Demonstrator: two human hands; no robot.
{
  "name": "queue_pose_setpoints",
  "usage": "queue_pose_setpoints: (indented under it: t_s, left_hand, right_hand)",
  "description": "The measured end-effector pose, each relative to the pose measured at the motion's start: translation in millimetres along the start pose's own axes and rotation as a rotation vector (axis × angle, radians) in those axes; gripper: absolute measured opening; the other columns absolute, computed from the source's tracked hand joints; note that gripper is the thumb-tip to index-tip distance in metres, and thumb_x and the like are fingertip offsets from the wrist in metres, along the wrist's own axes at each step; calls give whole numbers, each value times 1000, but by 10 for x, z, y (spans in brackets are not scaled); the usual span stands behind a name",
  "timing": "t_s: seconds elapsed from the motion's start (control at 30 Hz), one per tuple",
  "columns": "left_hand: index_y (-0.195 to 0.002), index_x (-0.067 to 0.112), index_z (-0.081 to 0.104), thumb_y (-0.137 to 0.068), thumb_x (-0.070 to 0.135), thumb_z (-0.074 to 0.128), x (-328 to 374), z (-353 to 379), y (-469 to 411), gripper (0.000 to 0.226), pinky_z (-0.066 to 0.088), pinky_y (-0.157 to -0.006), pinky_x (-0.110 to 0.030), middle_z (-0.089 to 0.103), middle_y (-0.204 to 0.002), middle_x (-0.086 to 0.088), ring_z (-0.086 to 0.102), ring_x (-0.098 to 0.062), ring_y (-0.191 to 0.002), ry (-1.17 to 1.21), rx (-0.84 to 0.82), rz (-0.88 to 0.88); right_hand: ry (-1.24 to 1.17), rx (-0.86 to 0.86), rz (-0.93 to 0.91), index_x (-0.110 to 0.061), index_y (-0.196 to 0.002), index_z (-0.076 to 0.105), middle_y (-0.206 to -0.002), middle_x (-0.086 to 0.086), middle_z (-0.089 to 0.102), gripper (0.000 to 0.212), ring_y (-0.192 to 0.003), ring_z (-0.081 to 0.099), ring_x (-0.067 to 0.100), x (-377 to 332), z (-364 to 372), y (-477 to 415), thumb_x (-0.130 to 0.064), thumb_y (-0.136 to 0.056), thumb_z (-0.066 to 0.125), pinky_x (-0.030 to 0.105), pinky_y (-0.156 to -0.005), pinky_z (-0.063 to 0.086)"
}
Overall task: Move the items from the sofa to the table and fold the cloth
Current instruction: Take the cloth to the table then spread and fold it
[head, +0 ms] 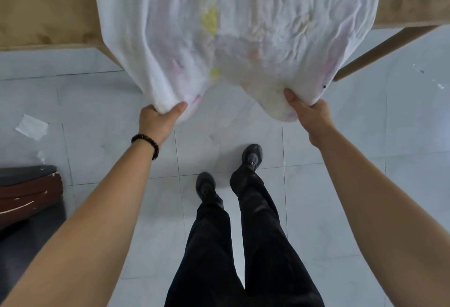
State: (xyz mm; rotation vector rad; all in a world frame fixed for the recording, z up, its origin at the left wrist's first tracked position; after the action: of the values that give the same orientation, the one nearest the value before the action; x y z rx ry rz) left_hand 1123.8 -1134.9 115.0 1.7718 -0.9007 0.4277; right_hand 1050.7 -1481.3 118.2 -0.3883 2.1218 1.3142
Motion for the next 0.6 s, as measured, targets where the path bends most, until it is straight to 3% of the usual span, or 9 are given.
queue_pose_setpoints:
  t_s: [0.1,0.2,0.27,0.4,0.47,0.53,0.6]
  left_hand:
    - [-112,15,66,-79,40,76,-268,-85,217,43,49,-83,-19,70,-106,6,65,-4,-98,122,-77,-87]
    - [-121,8,62,-86,33,71,-364,-128,457,45,50,-97,-36,69,-119,-6,64,-20,-113,412,-243,-171]
    - [-121,10,62,-87,28,68,-352,-181,663,39,52,-94,-38,68,-120,-7,64,-23,-112,523,-264,-213]
    - [-132,8,55,-72,35,80,-199,-410,1140,71,56,-83,-35,66,-124,-10,65,-25,-109,663,-296,-236]
    - [-126,10,59,-77,34,75,-37,-567,1394,57,57,-79,-33,70,-111,-7,69,-19,-94,693,-318,-219]
    - [-111,14,65,-84,28,67,163,-737,1650,30,57,-78,-32,70,-88,0,65,-12,-72,742,-351,-177]
    - [-107,18,66,-85,23,65,364,-911,1869,23,54,-87,-36,69,-89,2,65,-12,-77,767,-371,-139]
  right_hand:
    - [-153,-20,26,-16,-113,66,-105,-9,73,51,-102,68,9,222,-143,169,-51,-77,77,25,-92,50]
    - [-315,-87,61,-10,-119,64,-114,-1,73,48,-108,68,16,312,-213,395,-43,-84,73,32,-90,54]
    - [-411,-112,139,-8,-120,62,-116,3,72,49,-107,69,21,336,-234,605,-42,-85,72,36,-85,57]
    - [-579,-166,190,-9,-128,58,-123,6,69,57,-111,67,22,178,-311,1183,-43,-85,72,33,-85,57]
    - [-665,-202,160,-10,-127,58,-122,5,69,45,-106,69,18,7,-389,1520,-33,-90,69,27,-83,56]
    - [-777,-189,129,-10,-120,59,-109,3,69,30,-82,69,10,-168,-502,1849,-20,-92,66,18,-65,54]
    - [-851,-169,86,-11,-116,59,-97,2,68,23,-69,64,7,-346,-613,2138,-14,-94,63,15,-57,50]
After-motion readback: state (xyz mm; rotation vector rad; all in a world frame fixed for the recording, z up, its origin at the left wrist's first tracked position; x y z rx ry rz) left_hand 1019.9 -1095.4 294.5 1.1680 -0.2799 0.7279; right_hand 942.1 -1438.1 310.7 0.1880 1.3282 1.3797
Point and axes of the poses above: each hand's wrist, its own y-axis away from the middle knuckle, its own z-axis out of the palm, x = y × z, the point moved 4 cm from there along -y, towards the middle knuckle
